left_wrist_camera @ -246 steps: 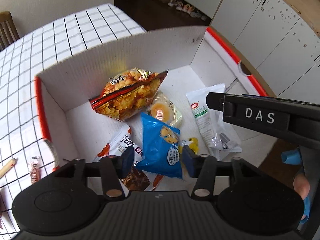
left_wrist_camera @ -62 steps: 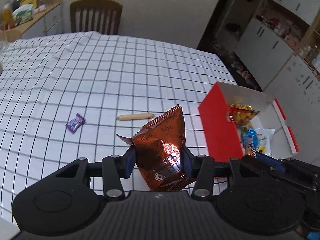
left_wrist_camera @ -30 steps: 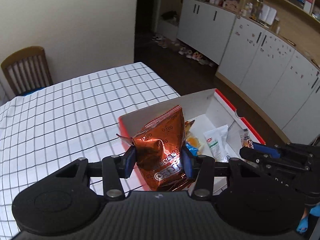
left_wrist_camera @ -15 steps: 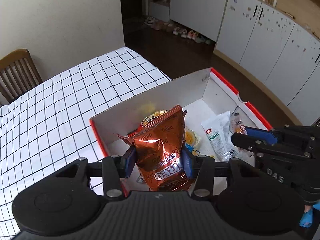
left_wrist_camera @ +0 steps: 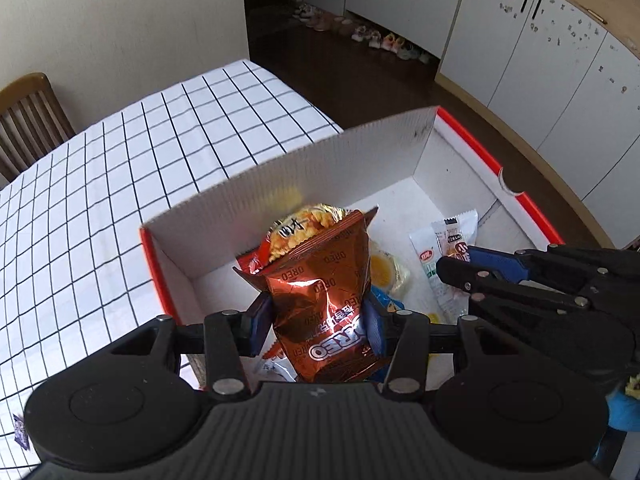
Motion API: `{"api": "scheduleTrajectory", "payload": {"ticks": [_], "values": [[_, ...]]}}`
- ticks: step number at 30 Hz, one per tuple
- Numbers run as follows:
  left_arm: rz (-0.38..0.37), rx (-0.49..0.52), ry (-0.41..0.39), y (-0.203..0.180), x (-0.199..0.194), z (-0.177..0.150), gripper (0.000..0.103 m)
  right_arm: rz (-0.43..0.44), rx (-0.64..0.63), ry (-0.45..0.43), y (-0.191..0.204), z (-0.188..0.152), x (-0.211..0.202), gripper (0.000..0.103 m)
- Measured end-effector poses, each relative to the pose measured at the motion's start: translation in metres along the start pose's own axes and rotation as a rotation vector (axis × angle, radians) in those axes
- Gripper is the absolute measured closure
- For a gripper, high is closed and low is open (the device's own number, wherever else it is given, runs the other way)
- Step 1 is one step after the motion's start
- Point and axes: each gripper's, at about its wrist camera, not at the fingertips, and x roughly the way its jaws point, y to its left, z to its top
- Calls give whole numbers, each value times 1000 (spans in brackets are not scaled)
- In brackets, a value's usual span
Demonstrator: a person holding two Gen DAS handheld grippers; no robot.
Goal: Organize snacks
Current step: 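Lower the Oreo packet and wrapped sweet into the box and open both grippers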
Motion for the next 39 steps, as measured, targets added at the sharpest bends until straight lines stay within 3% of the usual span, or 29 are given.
{"api": "scheduleTrajectory", "payload": {"ticks": [6, 17, 22, 39], "values": [[-11, 1, 33, -3, 11, -6, 56, 9, 59, 50, -10, -6, 11, 88], [-18, -35, 65, 2, 19, -12, 56, -18, 42, 64, -8, -12, 12, 79], [-22, -48, 37, 5, 11, -12, 44, -5, 51, 56, -7, -11, 5, 76], [-82, -88, -71, 24, -50, -22, 44, 31, 38, -9, 4, -12, -43, 63]]}}
